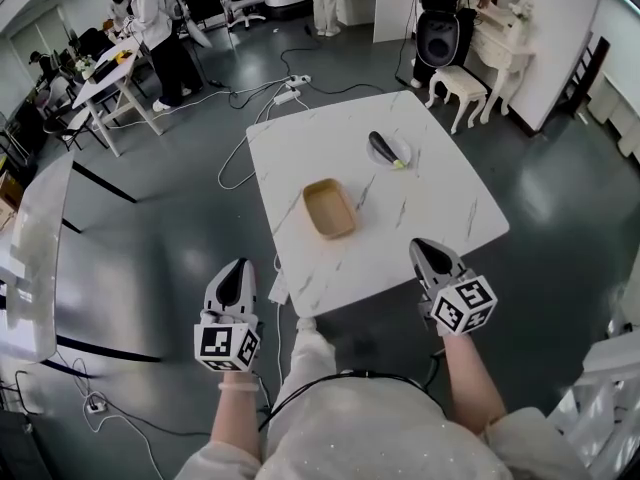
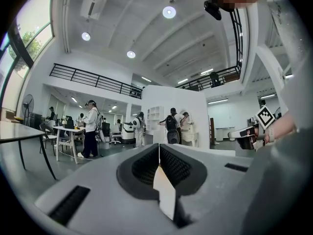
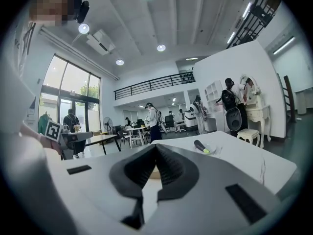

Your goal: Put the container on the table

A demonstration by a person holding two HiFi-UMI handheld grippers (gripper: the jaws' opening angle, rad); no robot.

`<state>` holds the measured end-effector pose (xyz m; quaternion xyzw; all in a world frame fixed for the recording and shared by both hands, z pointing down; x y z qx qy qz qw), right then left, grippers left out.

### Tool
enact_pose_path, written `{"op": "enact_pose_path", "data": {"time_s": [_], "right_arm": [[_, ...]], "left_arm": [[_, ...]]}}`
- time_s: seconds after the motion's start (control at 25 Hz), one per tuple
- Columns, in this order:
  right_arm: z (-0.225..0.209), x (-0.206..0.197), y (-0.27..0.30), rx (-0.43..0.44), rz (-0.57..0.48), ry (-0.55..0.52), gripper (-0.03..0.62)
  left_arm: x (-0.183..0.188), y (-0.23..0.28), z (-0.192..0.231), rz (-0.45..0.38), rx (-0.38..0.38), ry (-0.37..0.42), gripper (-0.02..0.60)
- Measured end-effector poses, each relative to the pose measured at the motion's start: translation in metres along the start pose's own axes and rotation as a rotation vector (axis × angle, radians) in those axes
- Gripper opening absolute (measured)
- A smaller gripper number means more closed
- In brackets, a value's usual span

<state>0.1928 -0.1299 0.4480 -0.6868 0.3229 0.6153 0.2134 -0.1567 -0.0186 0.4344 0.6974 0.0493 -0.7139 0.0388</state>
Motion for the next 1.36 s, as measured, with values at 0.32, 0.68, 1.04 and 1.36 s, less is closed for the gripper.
{"op": "enact_pose_path", "data": {"time_s": [0.32,0.68,1.04,1.36], "right_arm": [[-0.004,0.005,-0.004,-0.005,-0.016,-0.027,0.006],[-0.01,0.006,-0.005,-0.023,-0.03,-0.019,0.006],[-0.013,0.002,-0.011,-0.045,-0.033,0.003,0.006],[-0.015,-0.001,-0.01,-0.048,-0.035,0.009,0.006]], "left_arm": [[-0.001,-0.005,-0.002,0.005,0.01,-0.001,0.008],[0.002,-0.003,-0.003,0.003,0.01,0.009,0.008],[0.003,-0.002,-0.005,0.003,0.001,0.015,0.008],[0.002,0.002,-0.006,0.0,-0.003,0.018,0.008]]}}
Point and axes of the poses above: the fingertips, and each gripper's own axes: y forward along the fingers, z to its left, x out of its top, the point moved 5 cm from there along -y, backward along the fingers, and after that the axes turned 2 degrees about -z, right-handed, at the moved point
